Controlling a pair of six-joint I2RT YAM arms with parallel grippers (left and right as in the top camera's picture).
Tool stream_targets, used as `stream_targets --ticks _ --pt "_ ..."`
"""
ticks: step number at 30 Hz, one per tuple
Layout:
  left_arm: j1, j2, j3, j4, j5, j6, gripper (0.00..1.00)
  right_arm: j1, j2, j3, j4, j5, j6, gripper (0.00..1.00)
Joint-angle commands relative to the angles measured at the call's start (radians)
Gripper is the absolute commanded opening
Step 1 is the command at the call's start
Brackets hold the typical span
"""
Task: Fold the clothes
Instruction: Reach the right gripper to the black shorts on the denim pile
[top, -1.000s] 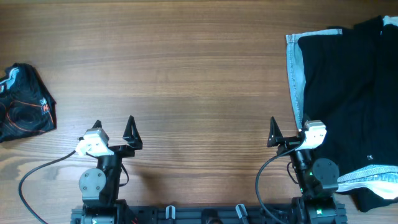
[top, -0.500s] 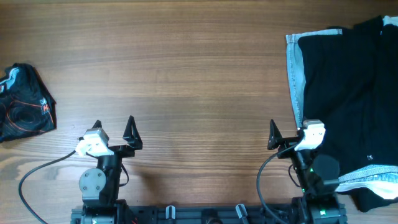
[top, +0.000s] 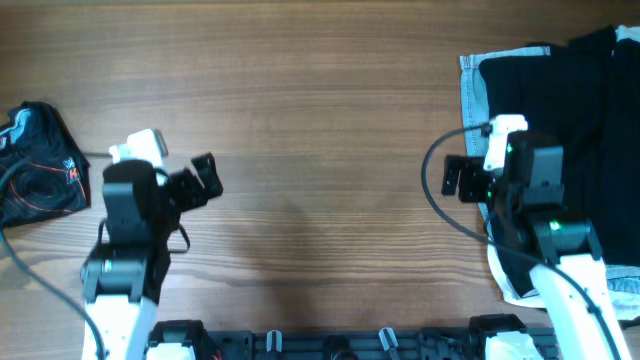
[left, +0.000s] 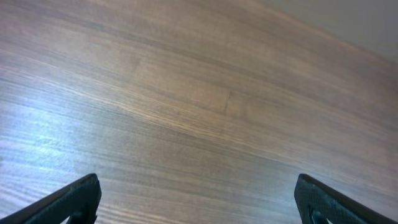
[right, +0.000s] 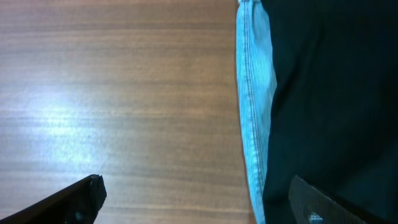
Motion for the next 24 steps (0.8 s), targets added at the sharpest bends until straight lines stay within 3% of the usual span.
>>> stream_targets --ticks 1,5,10,13,19,24 --pt "-0.005 0.084 0.040 -0.010 0.023 -0.010 1.00 -0.054 0.095 0.029 0.008 0.158 0.074 1.00" --pt "-0.005 0.132 0.040 -0.010 0.034 -0.010 1.00 -0.189 0.256 0.029 -0.066 0.238 0.261 0.96" --pt "-0.005 0.144 0.040 -0.006 0.034 -0.010 1.00 -0.230 0.437 0.028 0.003 0.237 0.256 0.83" --pt "-0.005 0.144 0.040 -0.006 0.034 -0.010 1.00 -0.230 0.542 0.028 0.087 0.156 0.252 0.81" --pt "-0.005 0.144 0.040 -0.006 0.034 -0.010 1.00 -0.229 0.568 0.028 0.312 0.130 0.252 0.72" --pt "-0.005 0.144 0.040 -0.006 0.034 -0.010 1.00 -0.229 0.579 0.028 0.384 0.002 0.227 0.72"
